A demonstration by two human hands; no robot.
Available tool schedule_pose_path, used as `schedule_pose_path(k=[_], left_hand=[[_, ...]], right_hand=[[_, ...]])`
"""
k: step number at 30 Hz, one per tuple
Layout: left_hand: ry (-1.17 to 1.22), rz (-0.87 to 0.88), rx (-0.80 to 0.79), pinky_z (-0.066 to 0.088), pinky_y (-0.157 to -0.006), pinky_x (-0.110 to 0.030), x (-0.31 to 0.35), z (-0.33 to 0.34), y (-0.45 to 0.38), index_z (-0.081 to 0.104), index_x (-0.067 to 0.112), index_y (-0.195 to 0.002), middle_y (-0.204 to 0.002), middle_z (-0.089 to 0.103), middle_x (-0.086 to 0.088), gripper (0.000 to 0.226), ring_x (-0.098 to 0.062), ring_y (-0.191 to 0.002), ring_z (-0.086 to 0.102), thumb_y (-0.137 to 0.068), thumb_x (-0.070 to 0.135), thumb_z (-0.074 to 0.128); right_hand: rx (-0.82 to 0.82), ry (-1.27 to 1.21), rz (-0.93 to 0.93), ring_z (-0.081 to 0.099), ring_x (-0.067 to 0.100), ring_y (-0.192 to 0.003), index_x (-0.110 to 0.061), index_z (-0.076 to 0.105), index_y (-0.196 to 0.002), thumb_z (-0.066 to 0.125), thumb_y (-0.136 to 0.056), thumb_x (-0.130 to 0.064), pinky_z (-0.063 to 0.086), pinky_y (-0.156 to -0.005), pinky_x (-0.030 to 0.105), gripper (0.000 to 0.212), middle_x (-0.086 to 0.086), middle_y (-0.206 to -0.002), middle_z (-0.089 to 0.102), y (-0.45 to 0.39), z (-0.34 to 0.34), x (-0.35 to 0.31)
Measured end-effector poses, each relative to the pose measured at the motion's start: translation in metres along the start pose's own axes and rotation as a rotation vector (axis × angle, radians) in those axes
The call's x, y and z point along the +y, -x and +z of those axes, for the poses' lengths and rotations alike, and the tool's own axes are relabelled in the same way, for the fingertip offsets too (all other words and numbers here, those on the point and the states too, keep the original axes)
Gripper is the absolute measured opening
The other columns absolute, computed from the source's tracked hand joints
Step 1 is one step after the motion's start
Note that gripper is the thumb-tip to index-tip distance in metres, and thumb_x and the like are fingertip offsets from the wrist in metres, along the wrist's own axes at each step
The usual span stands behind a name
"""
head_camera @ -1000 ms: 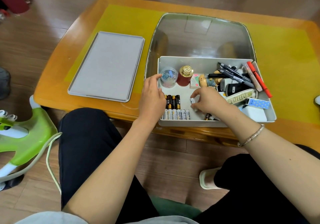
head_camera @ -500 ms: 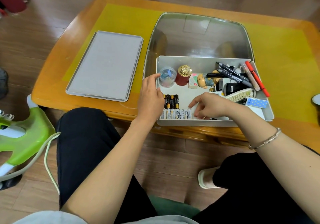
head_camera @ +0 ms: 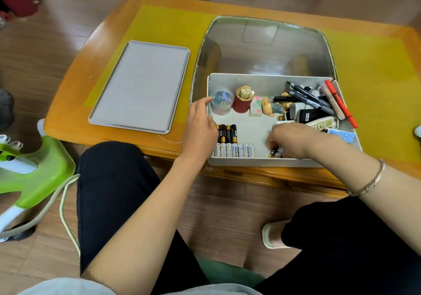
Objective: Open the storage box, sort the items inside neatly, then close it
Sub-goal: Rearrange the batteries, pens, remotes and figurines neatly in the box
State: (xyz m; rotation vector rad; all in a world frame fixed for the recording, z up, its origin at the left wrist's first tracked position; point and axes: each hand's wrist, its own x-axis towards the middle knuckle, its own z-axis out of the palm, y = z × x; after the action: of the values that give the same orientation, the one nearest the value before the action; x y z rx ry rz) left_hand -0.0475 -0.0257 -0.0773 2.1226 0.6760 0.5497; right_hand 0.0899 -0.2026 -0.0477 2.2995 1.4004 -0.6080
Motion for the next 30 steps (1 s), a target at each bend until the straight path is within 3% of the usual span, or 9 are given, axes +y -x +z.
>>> schedule_pose_path(k=[6,11,23,26,30], left_hand=[[0.003,-0.006,0.002,0.041,-0.089,-0.016,0.0,0.001,0.0,0.042,0.017,-0.134,-0.138,0.042,-0.003,0.042,-0.014,-0.122,0.046,-0.095,0.001,0.046],[0.0,-0.001,-0.004,0.042,-0.091,-0.017,0.0,0.0,0.0,0.042,0.016,-0.135,-0.139,0.041,-0.003,0.042,-0.015,-0.123,0.046,-0.095,0.001,0.046],[-0.01,0.006,0.001,0.041,-0.09,-0.015,0.0,0.001,0.0,0.043,0.016,-0.134,-0.137,0.042,-0.004,0.041,-0.015,-0.123,0.046,-0.096,0.002,0.046],[-0.009,0.002,0.002,0.043,-0.09,-0.017,0.0,0.0,0.0,0.042,0.016,-0.134,-0.137,0.042,-0.003,0.041,-0.015,-0.122,0.047,-0.096,0.002,0.046],[-0.008,0.001,0.002,0.042,-0.088,-0.016,0.0,0.0,0.0,0.043,0.016,-0.134,-0.138,0.042,-0.003,0.041,-0.014,-0.122,0.047,-0.096,0.002,0.046]], right_hand=[[0.142,0.114,0.0,0.059,0.025,-0.098,-0.019,0.064,-0.103,0.056,-0.085,-0.025,0.042,-0.069,0.03,0.02,0.003,-0.106,0.057,-0.007,0.003,-0.008],[0.228,0.016,0.077,0.059,0.031,-0.096,-0.011,0.053,-0.106,0.057,-0.086,-0.018,0.039,-0.067,0.032,0.022,0.01,-0.103,0.061,-0.012,0.008,-0.012],[0.188,0.006,0.037,0.059,0.03,-0.09,-0.008,0.061,-0.088,0.05,-0.086,-0.01,0.036,-0.063,0.027,0.011,0.011,-0.096,0.061,-0.01,0.005,-0.015],[0.253,-0.149,0.024,0.06,0.031,-0.081,-0.005,0.061,-0.084,0.051,-0.085,-0.016,0.045,-0.064,0.032,0.015,0.013,-0.084,0.063,-0.014,0.003,-0.017],[0.376,-0.435,0.052,0.059,0.02,-0.077,-0.007,0.066,-0.098,0.06,-0.085,-0.016,0.051,-0.073,0.033,0.017,0.008,-0.086,0.069,-0.019,-0.002,-0.019]])
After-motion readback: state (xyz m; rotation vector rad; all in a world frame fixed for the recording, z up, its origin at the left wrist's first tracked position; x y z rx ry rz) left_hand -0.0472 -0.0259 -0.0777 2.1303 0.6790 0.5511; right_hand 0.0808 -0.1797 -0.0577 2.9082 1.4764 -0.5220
